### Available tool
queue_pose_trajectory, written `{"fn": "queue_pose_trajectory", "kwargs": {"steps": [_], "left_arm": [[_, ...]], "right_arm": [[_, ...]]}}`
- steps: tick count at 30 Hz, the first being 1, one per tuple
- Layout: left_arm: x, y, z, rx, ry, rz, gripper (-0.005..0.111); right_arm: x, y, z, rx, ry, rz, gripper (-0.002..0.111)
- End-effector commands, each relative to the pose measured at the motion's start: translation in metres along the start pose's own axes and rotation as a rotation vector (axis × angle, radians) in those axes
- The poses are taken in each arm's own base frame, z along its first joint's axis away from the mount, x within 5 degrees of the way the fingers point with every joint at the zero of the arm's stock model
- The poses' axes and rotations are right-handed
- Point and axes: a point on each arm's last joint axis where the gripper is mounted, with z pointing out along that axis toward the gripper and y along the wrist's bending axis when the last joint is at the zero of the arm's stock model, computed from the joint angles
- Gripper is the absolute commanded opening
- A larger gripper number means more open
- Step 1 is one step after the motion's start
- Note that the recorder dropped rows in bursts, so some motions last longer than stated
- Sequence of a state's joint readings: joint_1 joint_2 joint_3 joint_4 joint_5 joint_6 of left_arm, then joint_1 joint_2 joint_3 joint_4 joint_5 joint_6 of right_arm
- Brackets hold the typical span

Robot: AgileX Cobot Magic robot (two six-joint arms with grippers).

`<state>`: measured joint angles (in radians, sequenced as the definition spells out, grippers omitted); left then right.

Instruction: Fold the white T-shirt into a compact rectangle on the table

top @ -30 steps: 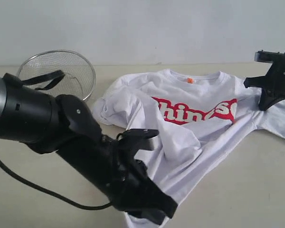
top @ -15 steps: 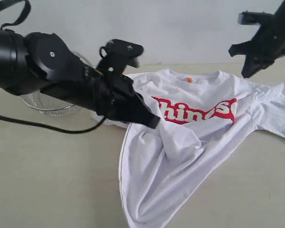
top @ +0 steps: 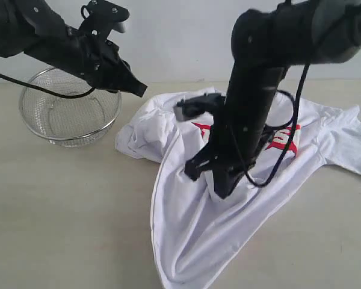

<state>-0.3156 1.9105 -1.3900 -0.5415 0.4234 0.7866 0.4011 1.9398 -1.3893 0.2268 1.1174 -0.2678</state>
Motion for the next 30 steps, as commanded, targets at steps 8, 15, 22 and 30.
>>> {"fn": "queue_pose_trajectory", "kwargs": {"steps": [8, 15, 22, 30], "left_arm": [[0.009, 0.022, 0.000, -0.016, 0.034, -0.003, 0.005], [0.008, 0.023, 0.000, -0.028, 0.023, -0.003, 0.005], [0.007, 0.024, 0.000, -0.037, 0.014, -0.003, 0.005], [0.007, 0.024, 0.000, -0.043, 0.009, -0.003, 0.005]], "right_arm": [[0.009, 0.050, 0.038, 0.010, 0.027, -0.054, 0.000], [0.010, 0.050, 0.047, -0.001, 0.053, -0.036, 0.000], [0.010, 0.051, 0.058, -0.024, 0.098, -0.016, 0.000], [0.011, 0.066, 0.067, -0.018, 0.118, -0.070, 0.000]]}}
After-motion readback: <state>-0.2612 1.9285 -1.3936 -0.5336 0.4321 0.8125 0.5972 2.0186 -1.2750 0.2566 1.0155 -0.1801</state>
